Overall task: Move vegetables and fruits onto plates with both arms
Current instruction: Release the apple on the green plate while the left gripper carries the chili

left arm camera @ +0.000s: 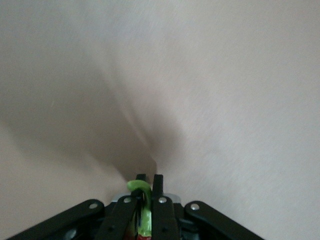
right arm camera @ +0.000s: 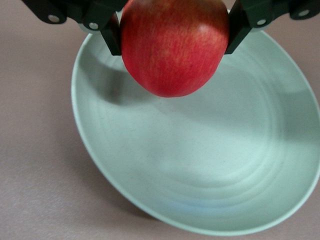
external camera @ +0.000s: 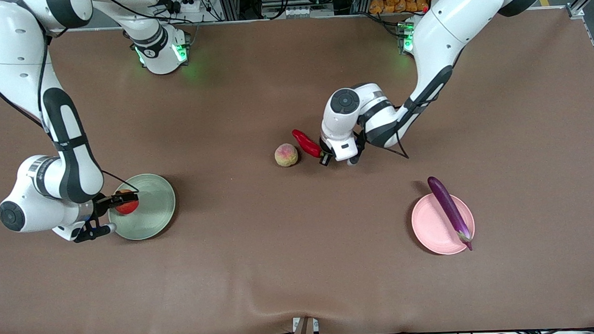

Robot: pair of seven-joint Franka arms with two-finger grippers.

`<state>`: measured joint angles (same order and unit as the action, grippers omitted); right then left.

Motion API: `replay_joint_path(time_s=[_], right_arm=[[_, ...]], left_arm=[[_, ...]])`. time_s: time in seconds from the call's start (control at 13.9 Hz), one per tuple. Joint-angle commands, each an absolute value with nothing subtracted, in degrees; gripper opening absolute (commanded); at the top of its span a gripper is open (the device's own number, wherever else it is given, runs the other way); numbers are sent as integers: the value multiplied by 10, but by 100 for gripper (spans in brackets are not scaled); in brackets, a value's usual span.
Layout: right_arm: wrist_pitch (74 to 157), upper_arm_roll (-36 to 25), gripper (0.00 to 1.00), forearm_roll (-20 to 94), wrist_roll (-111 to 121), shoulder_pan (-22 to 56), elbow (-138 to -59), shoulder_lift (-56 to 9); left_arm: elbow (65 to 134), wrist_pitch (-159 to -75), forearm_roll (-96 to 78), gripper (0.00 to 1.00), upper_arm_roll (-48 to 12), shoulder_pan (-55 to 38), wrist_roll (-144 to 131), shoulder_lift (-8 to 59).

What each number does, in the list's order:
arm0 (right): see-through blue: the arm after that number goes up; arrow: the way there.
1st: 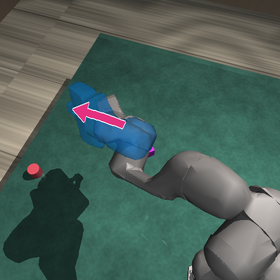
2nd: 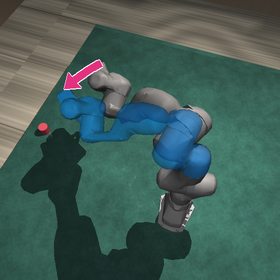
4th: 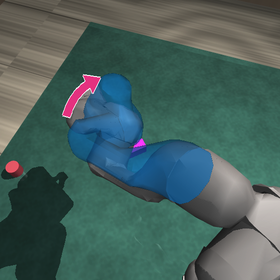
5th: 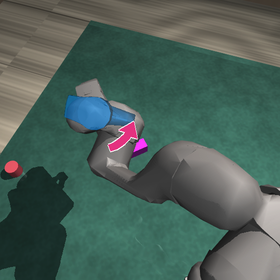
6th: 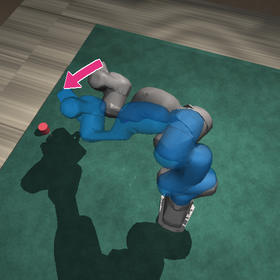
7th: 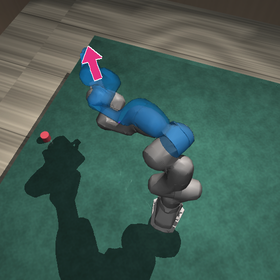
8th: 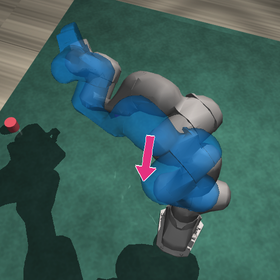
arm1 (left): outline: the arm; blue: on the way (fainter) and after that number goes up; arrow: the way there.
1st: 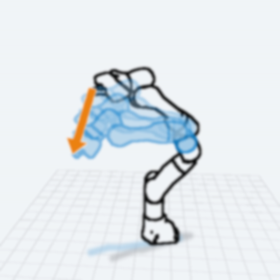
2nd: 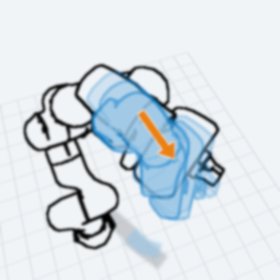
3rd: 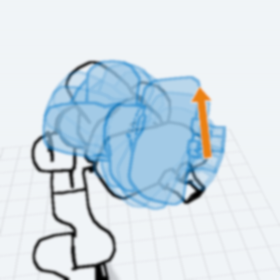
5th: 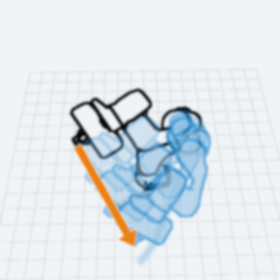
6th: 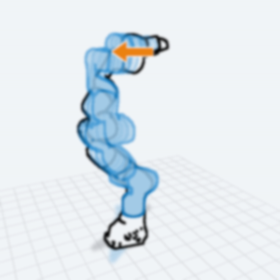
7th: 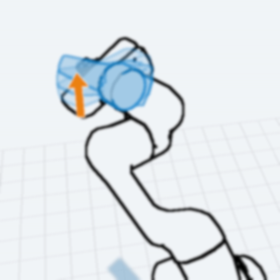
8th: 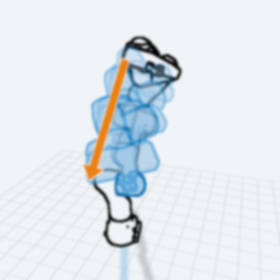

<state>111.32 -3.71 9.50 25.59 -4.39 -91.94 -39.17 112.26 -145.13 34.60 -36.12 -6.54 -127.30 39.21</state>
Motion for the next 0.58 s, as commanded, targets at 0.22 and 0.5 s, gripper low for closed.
replay_joint_path(time_s=[0.22, 0.5], right_arm=[[1055, -19, 100, 88, 254, -22, -843, -386], [992, -13, 100, 119, 150, 70, -795, -386]], left_arm=[[1125, -1431, 352, 0, -400, 22, -1171, 354], [1090, -1345, 321, 0, -519, 196, -1009, 364]])
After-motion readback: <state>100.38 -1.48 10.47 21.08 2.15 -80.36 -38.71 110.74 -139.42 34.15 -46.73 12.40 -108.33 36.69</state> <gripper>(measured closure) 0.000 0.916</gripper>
